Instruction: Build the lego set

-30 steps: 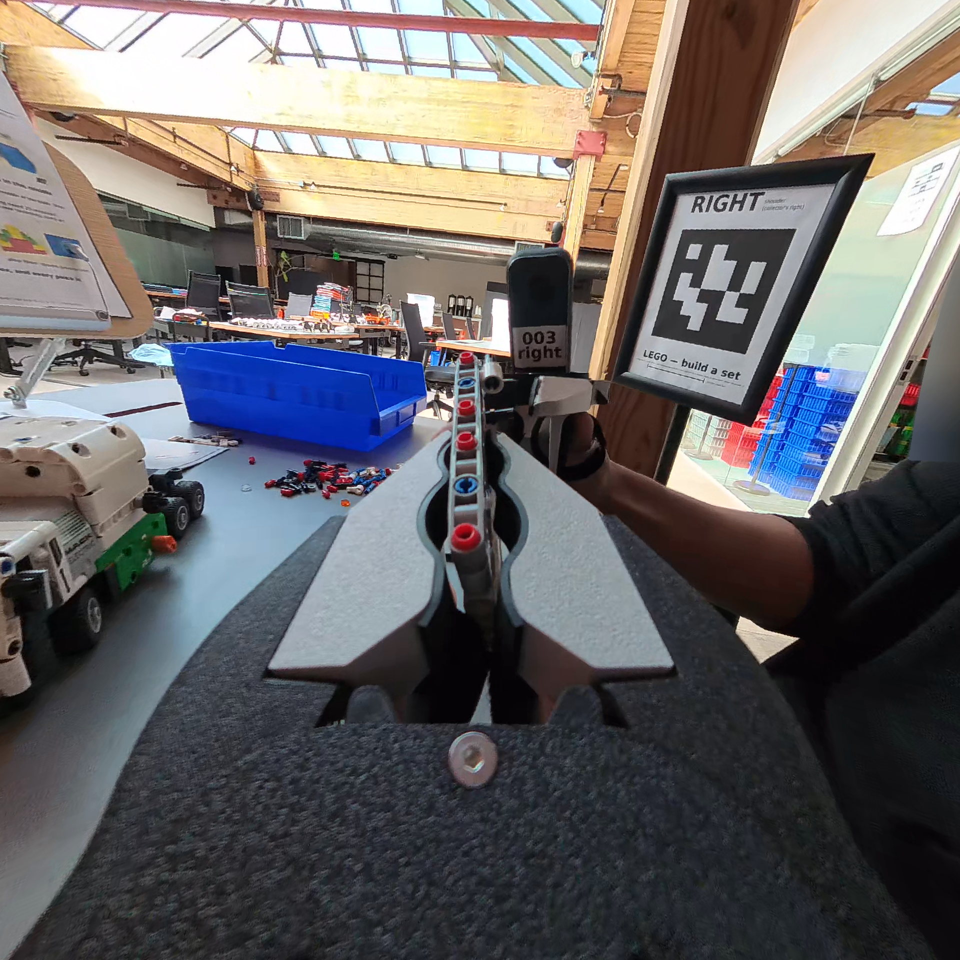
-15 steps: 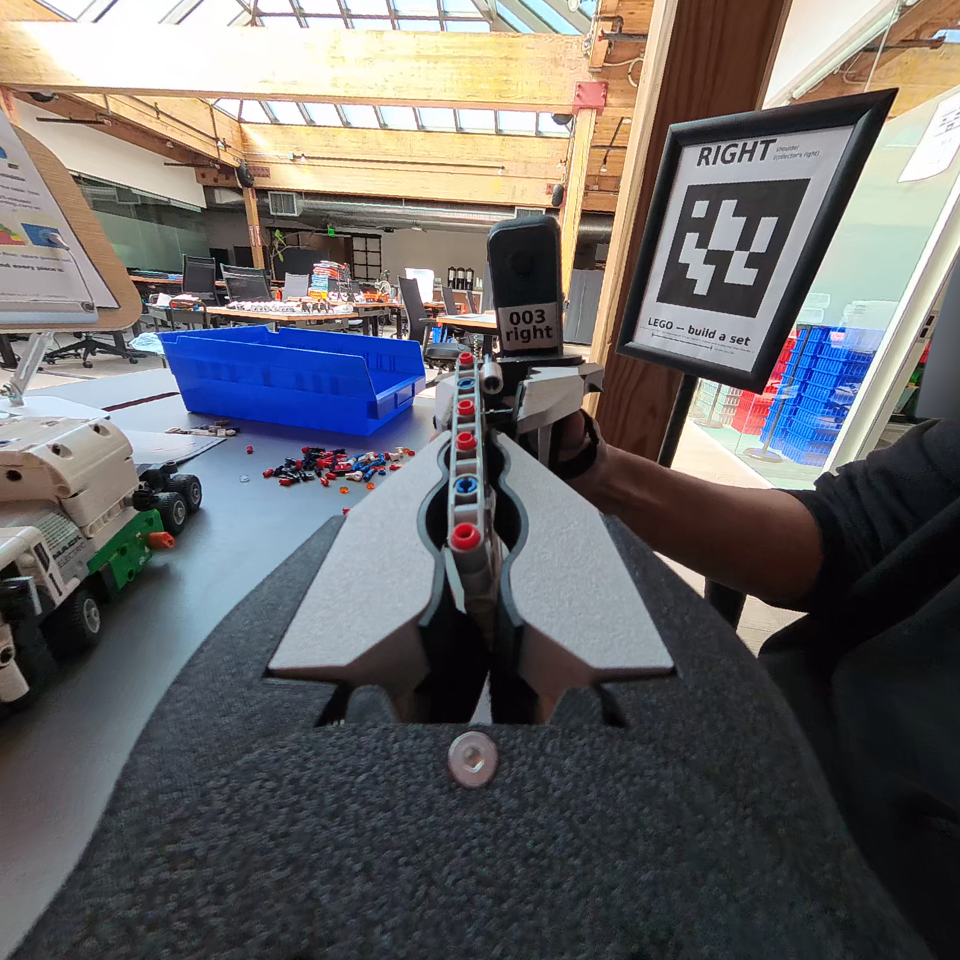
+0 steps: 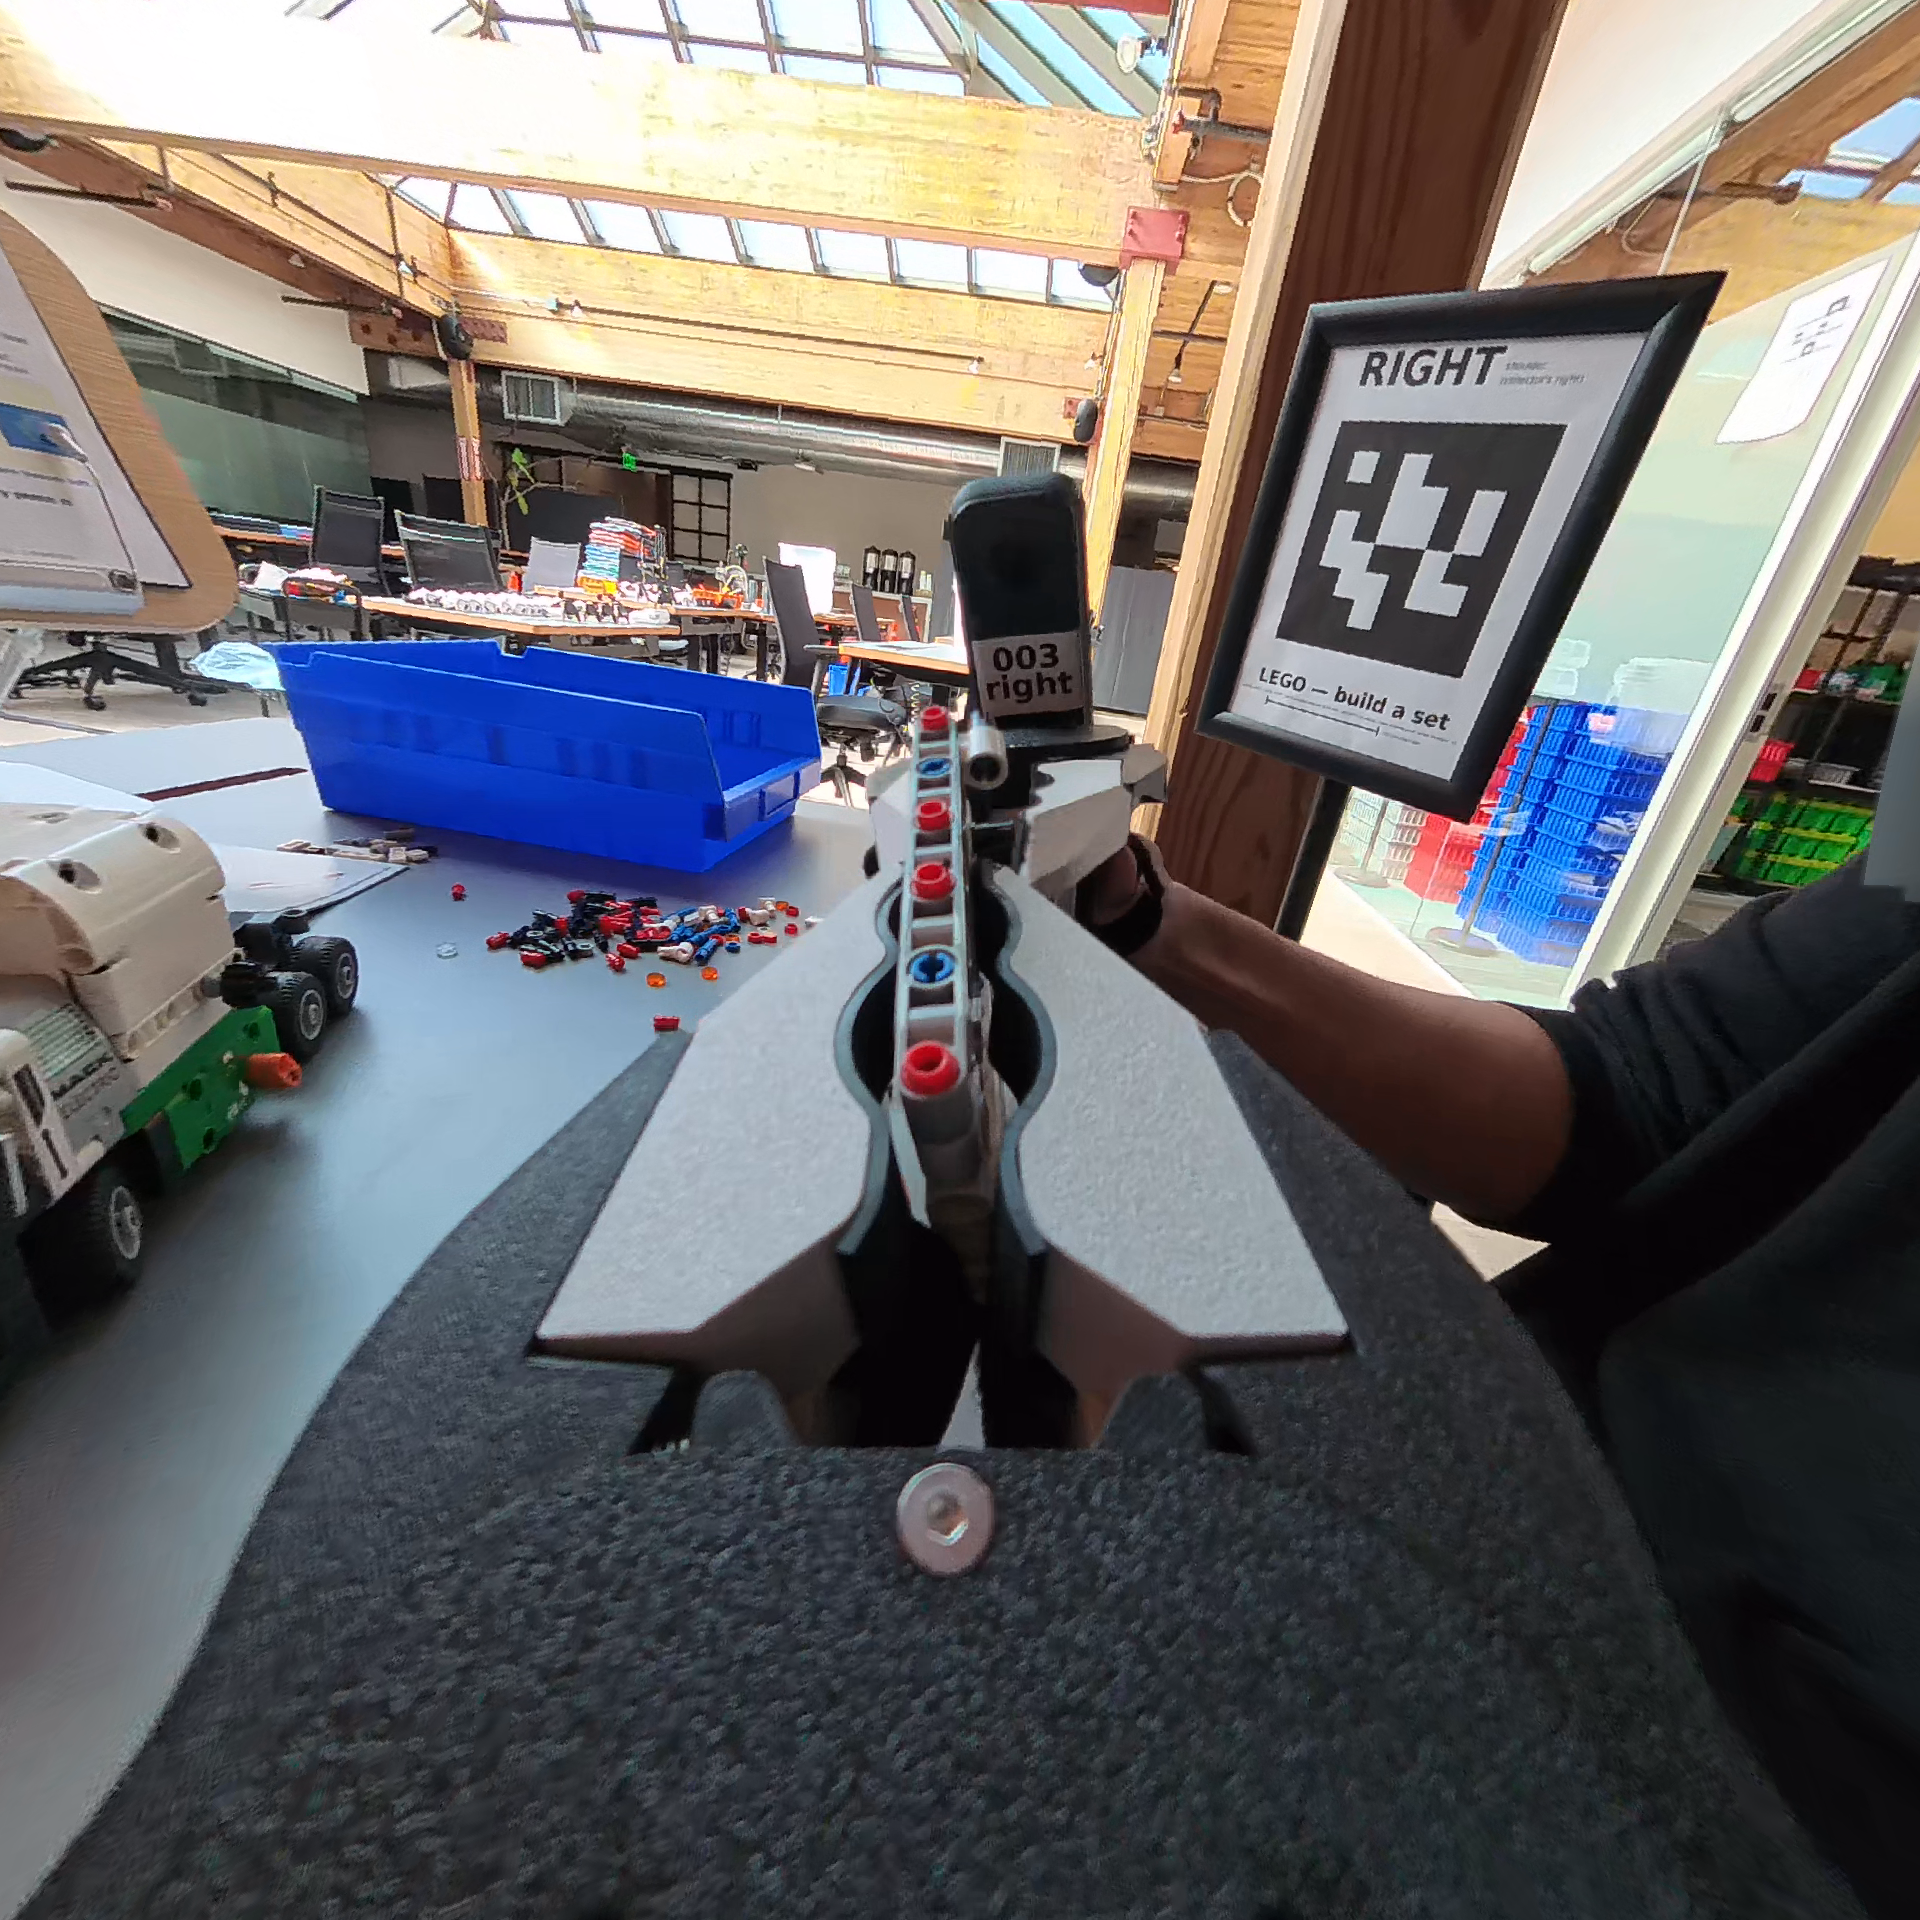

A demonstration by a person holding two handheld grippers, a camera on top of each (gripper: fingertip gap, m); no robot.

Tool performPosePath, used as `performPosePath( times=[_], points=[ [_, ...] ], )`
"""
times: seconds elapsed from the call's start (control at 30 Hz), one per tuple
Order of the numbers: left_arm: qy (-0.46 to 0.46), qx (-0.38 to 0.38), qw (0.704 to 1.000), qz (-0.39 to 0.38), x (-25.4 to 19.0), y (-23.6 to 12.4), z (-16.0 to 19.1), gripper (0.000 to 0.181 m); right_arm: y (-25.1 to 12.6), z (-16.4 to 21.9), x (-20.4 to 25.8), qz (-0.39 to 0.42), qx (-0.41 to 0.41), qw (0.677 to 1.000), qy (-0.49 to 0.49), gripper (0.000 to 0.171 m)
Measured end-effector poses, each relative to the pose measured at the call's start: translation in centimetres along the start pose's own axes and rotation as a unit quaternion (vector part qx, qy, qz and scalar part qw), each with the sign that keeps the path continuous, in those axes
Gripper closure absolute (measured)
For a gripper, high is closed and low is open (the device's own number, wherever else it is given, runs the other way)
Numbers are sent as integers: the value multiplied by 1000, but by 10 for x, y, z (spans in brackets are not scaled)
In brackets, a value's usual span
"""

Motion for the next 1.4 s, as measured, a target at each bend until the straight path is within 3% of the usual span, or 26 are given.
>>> performPosePath(
  times=[0.07, 0.27, 0.33, 0.43, 0.67, 1.0, 1.1, 1.2, 1.3, 1.37, 1.4],
  points=[
    [-3, 9, 1000, 2, -1, 2, 1, 176, 1, -1, 0, 3, -1, 1000, -8, 164],
    [-24, 23, 999, 4, 0, 5, 2, 176, 8, 1, -1, 1, 13, 1000, 0, 165],
    [-34, 20, 999, 14, 1, 4, 2, 156, 6, -3, 0, 13, -14, 1000, -4, 165],
    [-51, 26, 998, 21, 3, 5, 2, 148, 0, -14, 1, 1, -83, 996, 22, 166],
    [-43, 13, 999, 21, 1, 5, 2, 175, 19, -10, 4, 13, -121, 992, 27, 165],
    [-66, 5, 998, 23, 6, 1, 1, 176, 26, -11, -1, 18, -148, 988, 51, 165],
    [-56, 7, 998, 10, 8, 0, 0, 176, 22, -22, 0, 40, -96, 994, 35, 163],
    [-6, 24, 998, -61, 13, -6, -1, 175, -23, -60, -2, 135, -57, 989, -12, 151],
    [21, 34, 991, -128, 20, -12, -2, 175, -75, -71, -11, 259, 106, 959, -54, 146],
    [16, 40, 989, -141, 22, -11, -2, 175, -97, -46, -18, 297, 236, 924, -41, 138],
    [16, 46, 989, -142, 23, -10, -1, 175, -102, -29, -18, 284, 280, 916, -30, 142]
  ],
)
Point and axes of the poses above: each gripper's, where its closed fingertips meet, y out along the fingers, z out of its underside, x = y × z across the jaws, the point moved 9 cm from there along -y, back along the fingers, and after that the axes turned 2 degrees about z, right-handed, at the moved point
